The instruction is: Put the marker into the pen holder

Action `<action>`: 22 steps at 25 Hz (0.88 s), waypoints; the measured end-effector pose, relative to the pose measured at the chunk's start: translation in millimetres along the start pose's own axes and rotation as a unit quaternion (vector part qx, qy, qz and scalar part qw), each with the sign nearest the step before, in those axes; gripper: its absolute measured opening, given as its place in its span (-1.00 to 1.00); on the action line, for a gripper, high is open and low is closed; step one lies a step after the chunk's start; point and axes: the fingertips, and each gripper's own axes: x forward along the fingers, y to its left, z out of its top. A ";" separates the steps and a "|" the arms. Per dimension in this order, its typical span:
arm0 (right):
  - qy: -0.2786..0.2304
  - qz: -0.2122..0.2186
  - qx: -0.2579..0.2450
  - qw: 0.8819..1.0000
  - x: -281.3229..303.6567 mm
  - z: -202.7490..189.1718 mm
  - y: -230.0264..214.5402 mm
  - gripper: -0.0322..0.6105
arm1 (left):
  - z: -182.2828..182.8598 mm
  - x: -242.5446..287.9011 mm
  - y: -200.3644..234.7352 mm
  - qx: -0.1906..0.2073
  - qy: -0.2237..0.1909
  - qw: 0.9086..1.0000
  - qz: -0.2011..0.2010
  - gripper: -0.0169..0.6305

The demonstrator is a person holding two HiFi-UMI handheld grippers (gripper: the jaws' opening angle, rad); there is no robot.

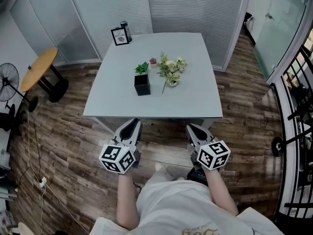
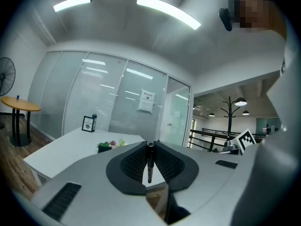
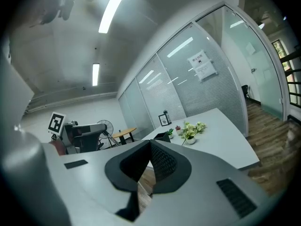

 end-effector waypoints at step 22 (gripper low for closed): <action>0.042 -0.064 0.024 0.997 166.6 -1.2 -26.3 -0.85 | -2.4 96.8 163.4 -0.035 0.035 0.998 -0.034 -0.80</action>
